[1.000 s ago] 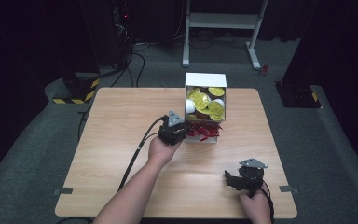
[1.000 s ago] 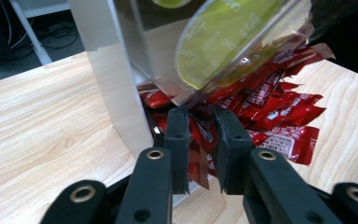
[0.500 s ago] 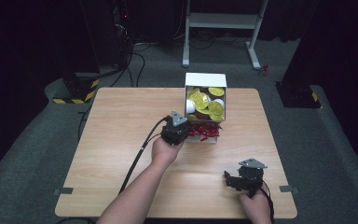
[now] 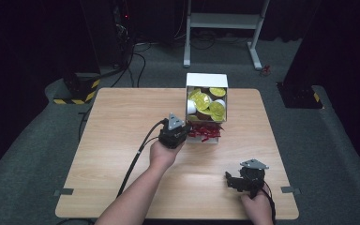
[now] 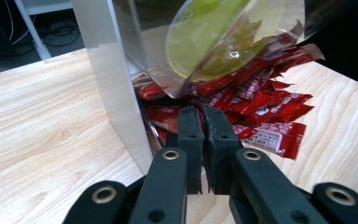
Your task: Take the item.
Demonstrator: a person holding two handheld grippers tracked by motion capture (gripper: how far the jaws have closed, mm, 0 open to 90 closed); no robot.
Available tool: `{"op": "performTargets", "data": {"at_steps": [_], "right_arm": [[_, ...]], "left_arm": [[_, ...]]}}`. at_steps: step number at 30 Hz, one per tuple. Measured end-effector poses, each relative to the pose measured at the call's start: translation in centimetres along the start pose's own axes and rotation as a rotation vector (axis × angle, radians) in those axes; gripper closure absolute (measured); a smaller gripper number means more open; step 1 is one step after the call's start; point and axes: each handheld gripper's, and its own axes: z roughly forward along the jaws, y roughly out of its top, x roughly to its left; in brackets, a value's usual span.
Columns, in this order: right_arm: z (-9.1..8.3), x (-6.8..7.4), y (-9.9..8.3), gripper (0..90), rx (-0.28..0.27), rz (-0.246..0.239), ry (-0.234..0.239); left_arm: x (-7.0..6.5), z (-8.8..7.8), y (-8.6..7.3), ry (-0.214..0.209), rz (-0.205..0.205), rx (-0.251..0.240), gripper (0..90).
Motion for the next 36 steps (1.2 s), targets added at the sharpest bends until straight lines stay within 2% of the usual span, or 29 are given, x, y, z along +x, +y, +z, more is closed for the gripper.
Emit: {"op": "performTargets", "data": {"at_steps": [10,12,18,31,36], "right_arm": [[0.0,0.0,0.0,7.7,0.0,0.0,0.0],[0.0,0.0,0.0,7.7,0.0,-0.001,0.0],[0.0,0.0,0.0,7.7,0.0,0.0,0.0],[-0.1,0.1,-0.1,7.7,0.002,-0.01,0.007],[-0.1,0.0,-0.1,7.7,0.001,-0.015,0.008]], "left_arm": [[-0.2,-2.2,-0.7,-0.043,-0.006,-0.05,86.3],[-0.3,-2.6,-0.9,-0.043,0.003,-0.057,86.3],[-0.3,-3.6,-1.1,-0.054,-0.005,-0.075,86.6],[-0.5,-4.9,-0.9,-0.088,-0.025,-0.102,86.7],[-0.5,-5.4,-1.0,-0.099,-0.018,-0.111,86.9]]}}
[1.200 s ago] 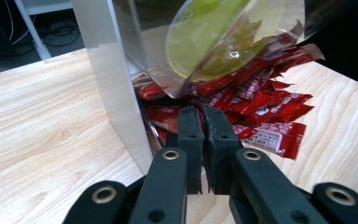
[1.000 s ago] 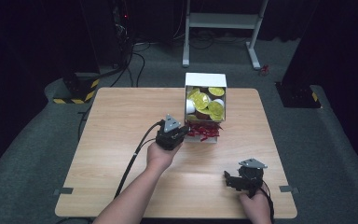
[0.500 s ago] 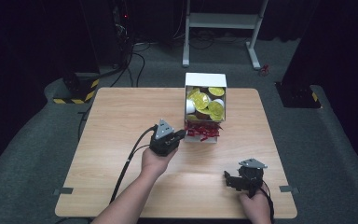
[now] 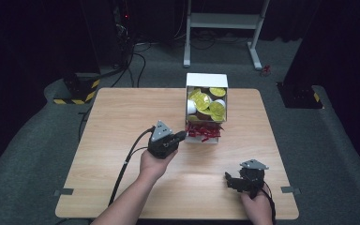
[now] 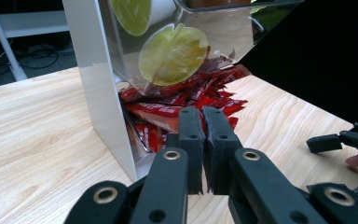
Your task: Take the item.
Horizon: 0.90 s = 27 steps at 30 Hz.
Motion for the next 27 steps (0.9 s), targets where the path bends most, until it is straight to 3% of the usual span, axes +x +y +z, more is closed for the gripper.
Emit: {"op": "performTargets", "data": {"at_steps": [22,27], "right_arm": [[0.0,0.0,0.0,7.7,0.0,0.001,0.001],[0.0,0.0,0.0,7.7,0.001,0.004,0.0]], "left_arm": [[0.0,-3.2,-0.5,-0.052,-0.029,-0.076,87.0],[0.1,-3.9,-0.8,-0.046,-0.017,-0.076,87.0]]}}
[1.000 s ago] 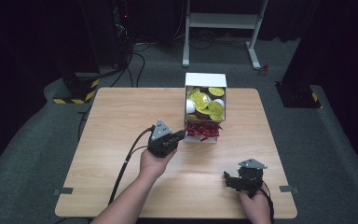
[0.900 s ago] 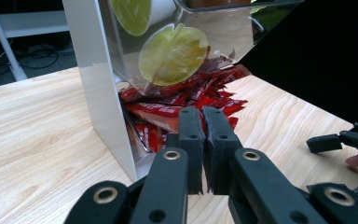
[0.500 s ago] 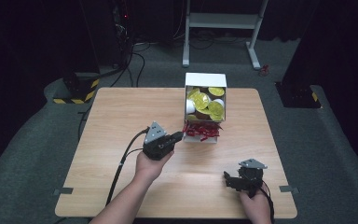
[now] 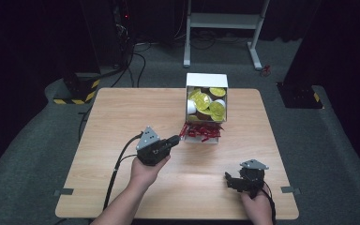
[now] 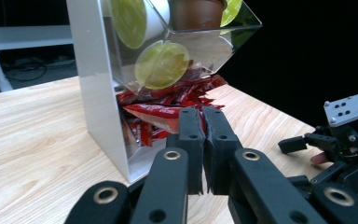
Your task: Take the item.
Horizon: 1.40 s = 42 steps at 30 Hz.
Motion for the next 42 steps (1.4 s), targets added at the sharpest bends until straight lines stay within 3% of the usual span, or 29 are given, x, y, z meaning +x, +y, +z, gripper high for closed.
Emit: {"op": "performTargets", "data": {"at_steps": [12,17,25,42], "right_arm": [[0.0,0.0,0.0,7.7,0.0,0.001,0.0],[0.0,0.0,0.0,7.6,0.001,0.002,-0.001],[0.0,0.0,0.0,7.7,0.0,0.0,0.0],[0.0,0.0,0.0,7.7,0.001,0.002,-0.001]], "left_arm": [[1.1,-2.0,-0.1,0.027,-0.011,-0.011,87.0],[1.6,-2.6,-0.4,0.059,-0.003,-0.002,87.0],[3.1,-3.4,-0.9,0.104,-0.01,0.012,87.0],[6.7,-5.1,-1.3,0.17,-0.065,-0.002,86.9]]}}
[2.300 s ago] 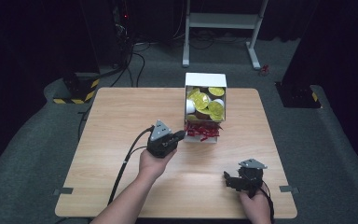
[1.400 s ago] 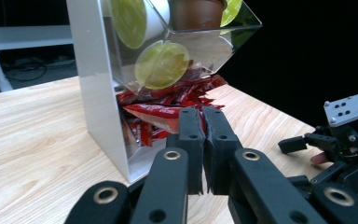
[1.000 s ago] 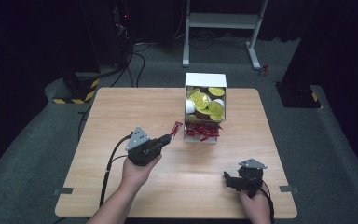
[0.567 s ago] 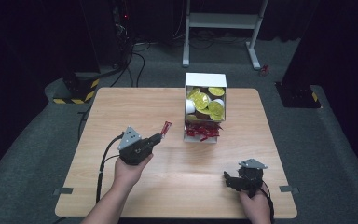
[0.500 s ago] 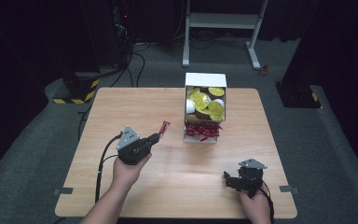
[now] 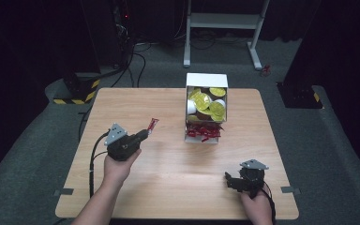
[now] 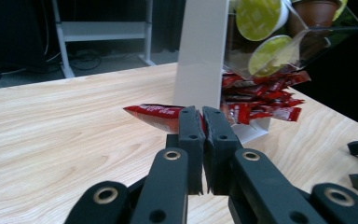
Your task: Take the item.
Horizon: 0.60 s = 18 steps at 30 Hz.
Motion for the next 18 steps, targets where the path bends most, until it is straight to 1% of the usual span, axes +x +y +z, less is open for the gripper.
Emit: {"op": "performTargets", "data": {"at_steps": [3,8,11,12,18], "right_arm": [[0.0,0.0,0.0,7.7,0.0,0.0,0.0],[0.0,0.0,0.0,7.7,0.0,0.0,0.0],[0.0,0.0,0.0,7.7,-0.001,-0.003,0.0],[0.0,0.0,0.0,7.7,0.0,0.0,0.0],[0.0,0.0,0.0,7.7,-0.001,-0.003,0.0]], "left_arm": [[0.4,0.0,0.0,0.007,-0.011,0.001,87.0],[0.9,0.0,0.1,0.02,-0.015,0.002,87.0],[1.0,0.4,0.4,0.025,-0.005,0.011,87.0],[1.0,0.5,0.5,0.028,0.004,0.013,87.0],[1.4,1.3,1.3,0.04,0.005,0.012,87.0]]}}
